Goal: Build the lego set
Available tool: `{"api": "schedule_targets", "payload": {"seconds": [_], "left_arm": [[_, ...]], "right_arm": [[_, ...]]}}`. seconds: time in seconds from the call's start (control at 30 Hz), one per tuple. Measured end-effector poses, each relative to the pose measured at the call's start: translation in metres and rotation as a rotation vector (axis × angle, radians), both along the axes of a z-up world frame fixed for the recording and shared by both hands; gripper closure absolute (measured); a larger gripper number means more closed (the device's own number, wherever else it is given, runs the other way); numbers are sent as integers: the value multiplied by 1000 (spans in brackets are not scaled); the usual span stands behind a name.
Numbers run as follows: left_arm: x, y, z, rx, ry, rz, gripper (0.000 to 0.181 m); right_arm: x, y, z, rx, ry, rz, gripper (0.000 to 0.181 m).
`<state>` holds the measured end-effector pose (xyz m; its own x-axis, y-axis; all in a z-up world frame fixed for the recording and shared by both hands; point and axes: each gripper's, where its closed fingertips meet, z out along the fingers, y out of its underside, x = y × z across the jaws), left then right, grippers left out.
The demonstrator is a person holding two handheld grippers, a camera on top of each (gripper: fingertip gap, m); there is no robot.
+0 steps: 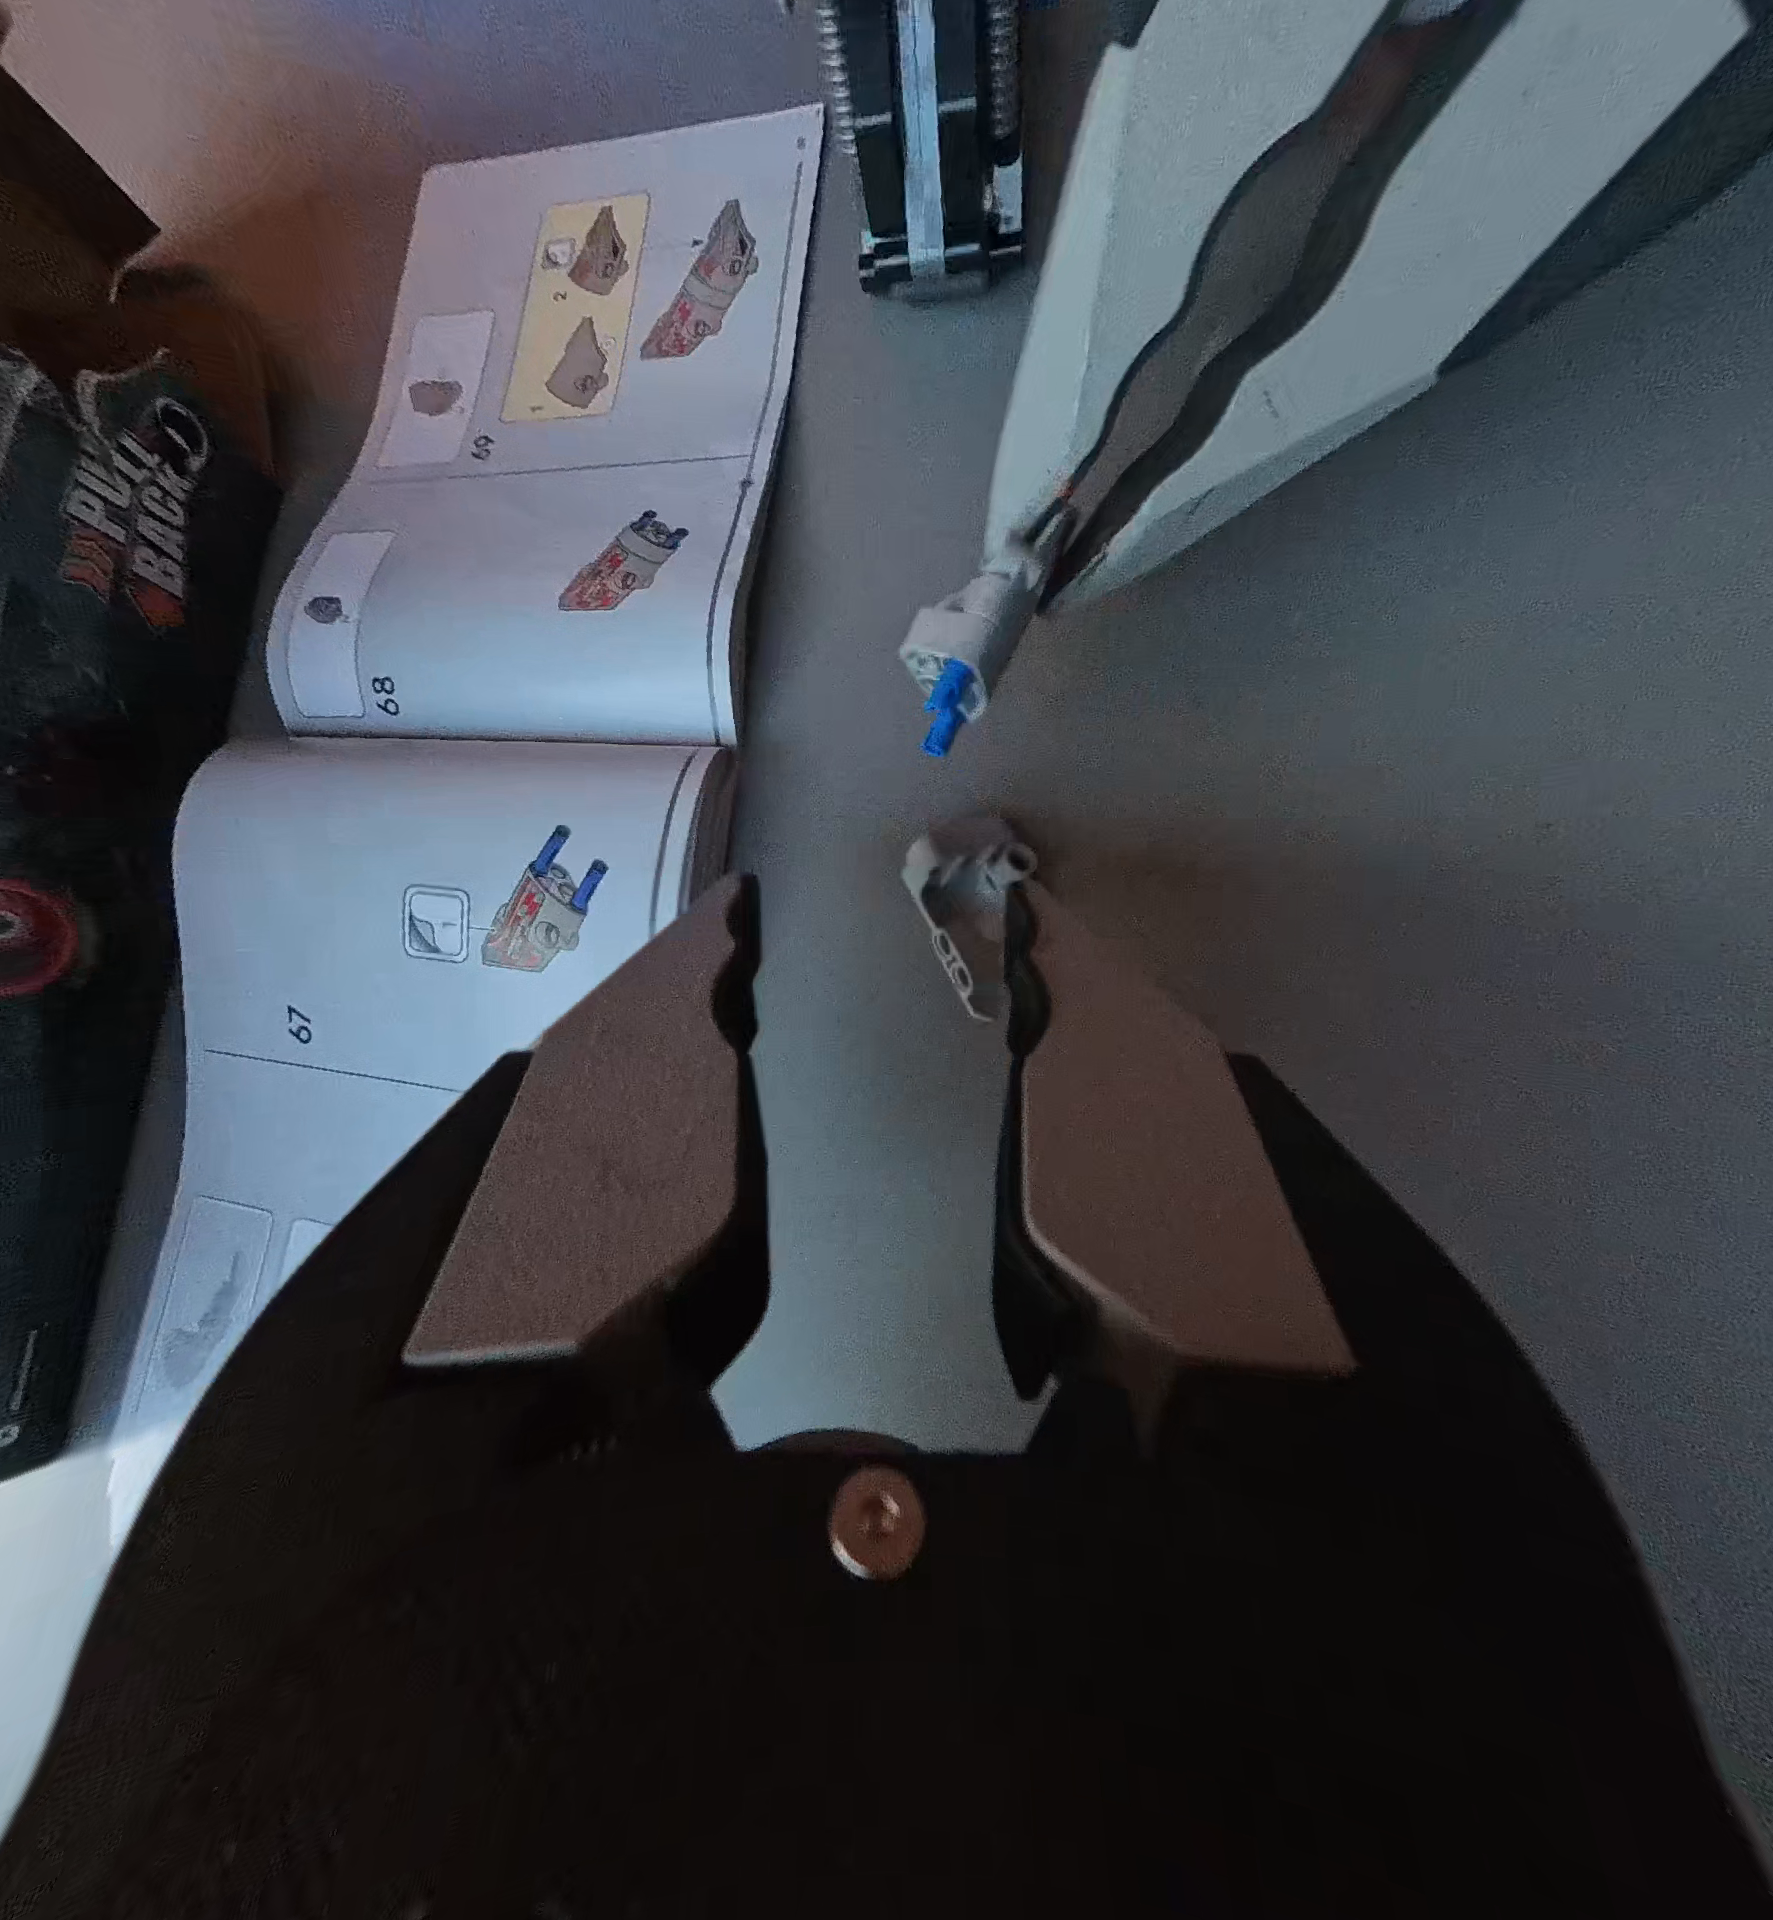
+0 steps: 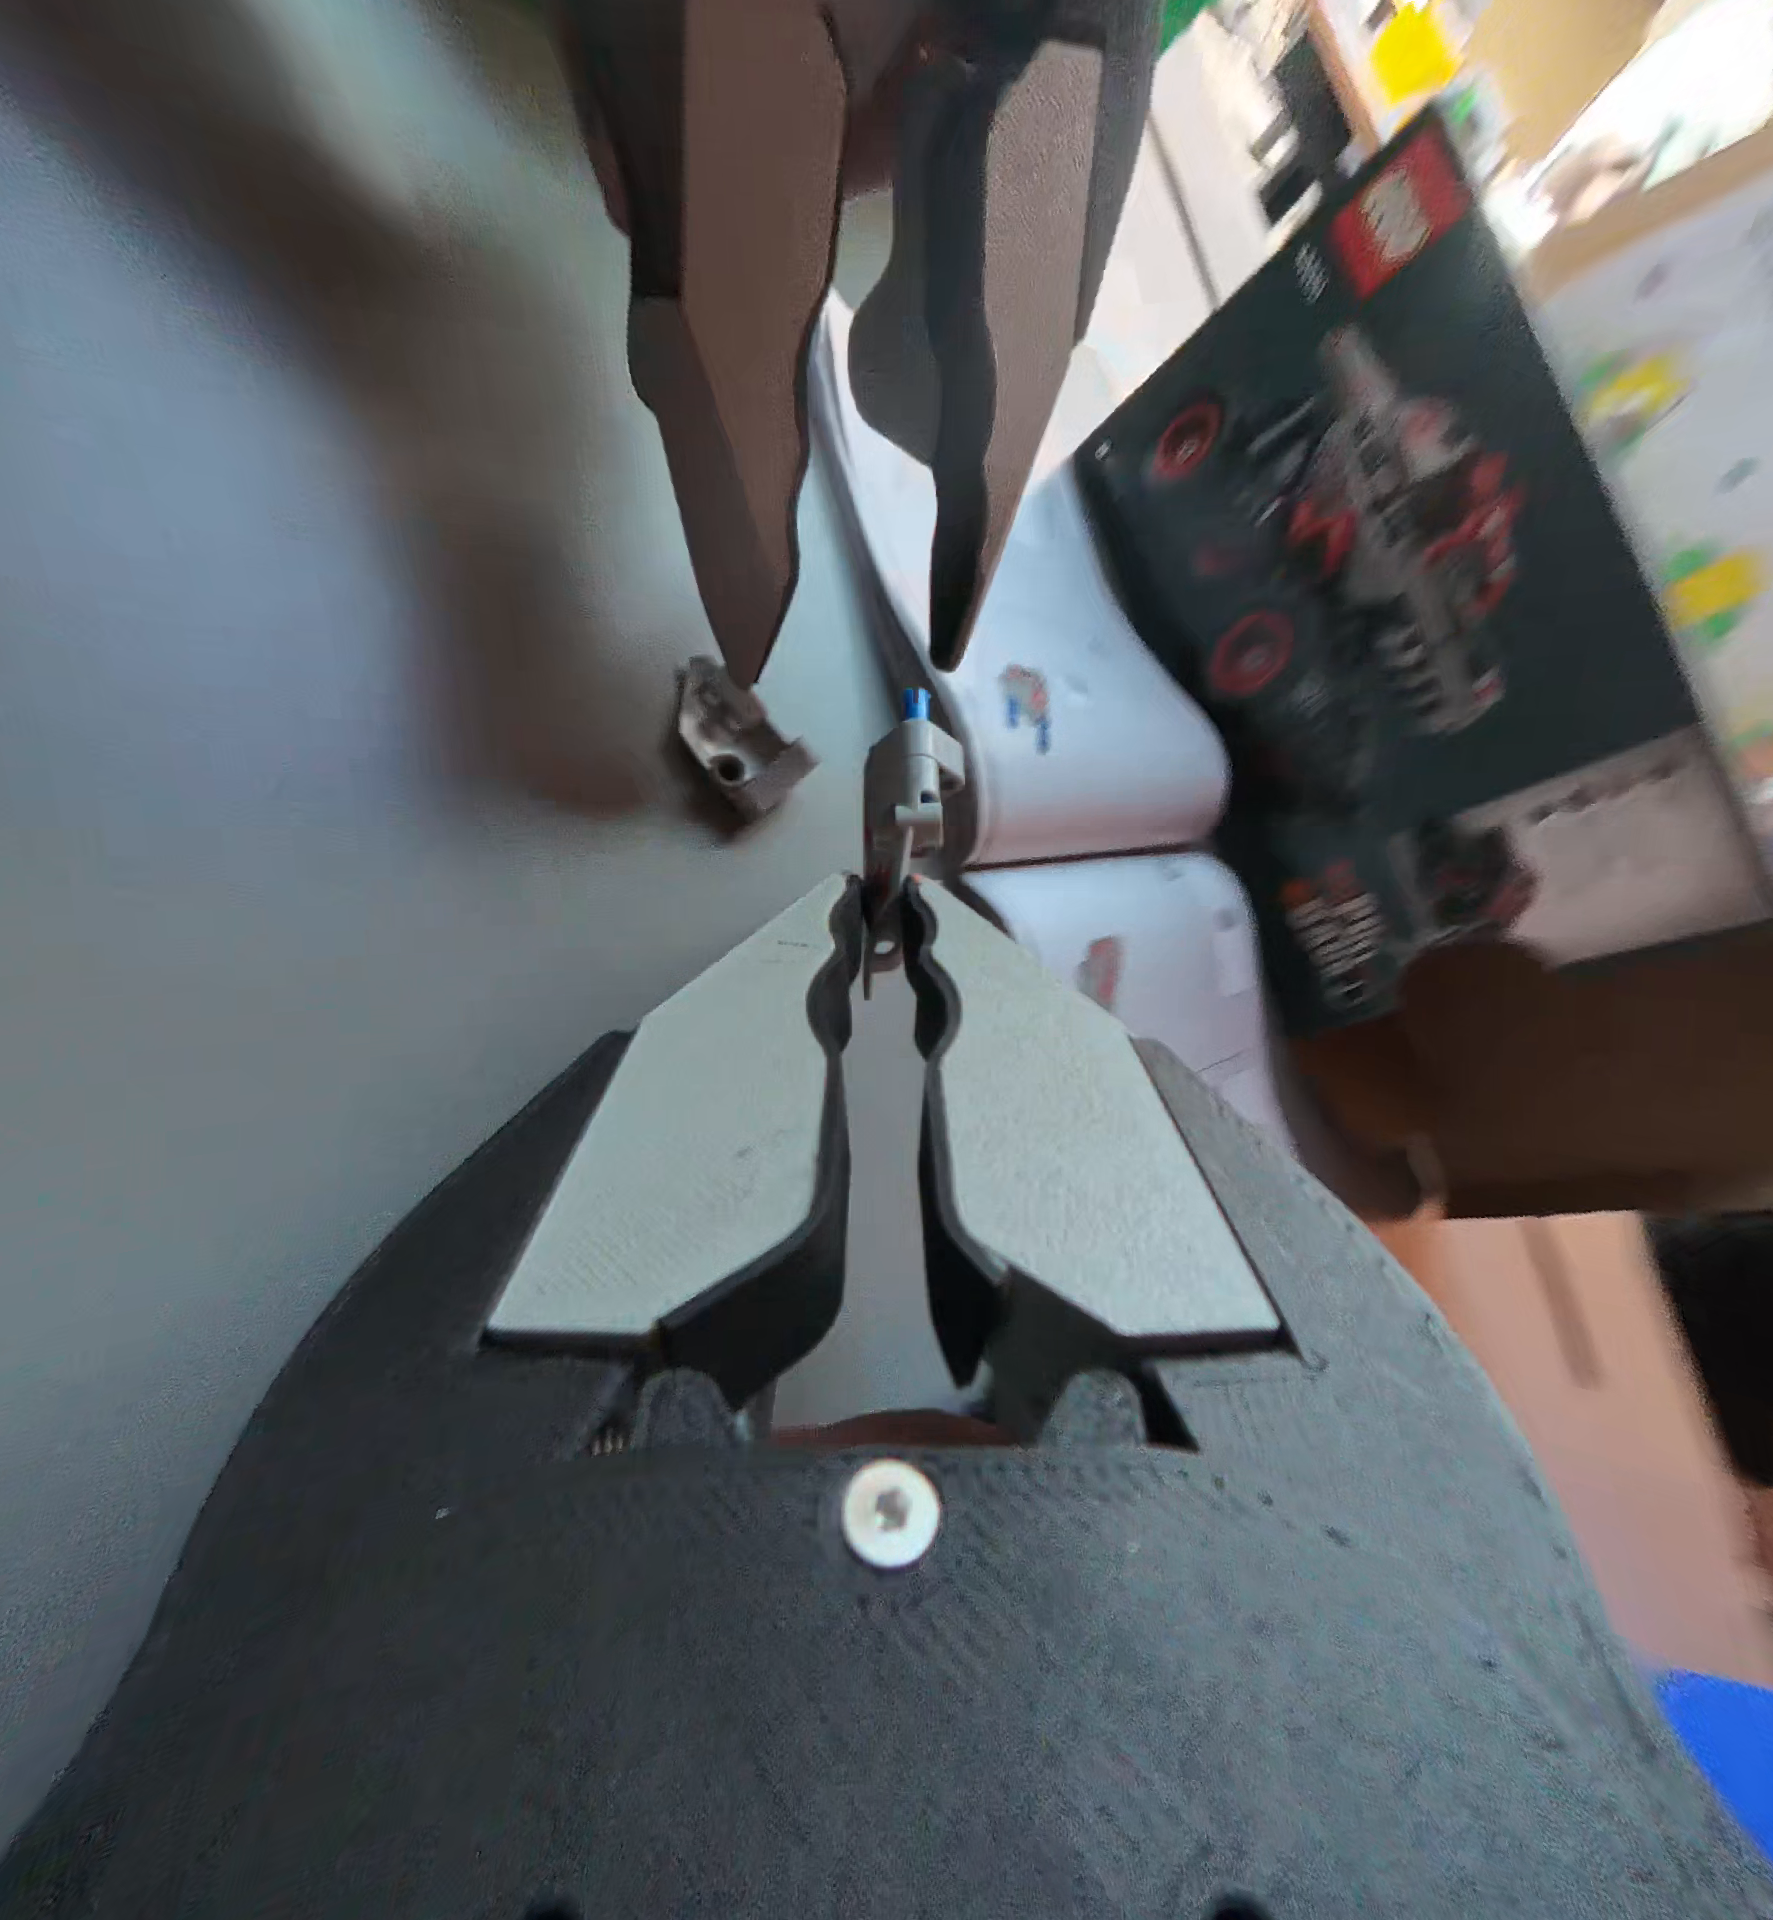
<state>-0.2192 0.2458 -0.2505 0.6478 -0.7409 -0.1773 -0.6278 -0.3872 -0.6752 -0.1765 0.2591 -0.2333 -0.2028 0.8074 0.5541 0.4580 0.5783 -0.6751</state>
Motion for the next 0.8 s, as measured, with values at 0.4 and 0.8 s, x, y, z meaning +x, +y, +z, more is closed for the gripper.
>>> {"api": "schedule_targets", "payload": {"seconds": [0.4,0.8], "left_arm": [[-11,-11,49,212,-304,-24,139],[25,-34,90,361,-537,-205,168]], "right_arm": [[-43,-18,66,651,362,99,177],[-35,-55,84,-20,508,332,177]]}}
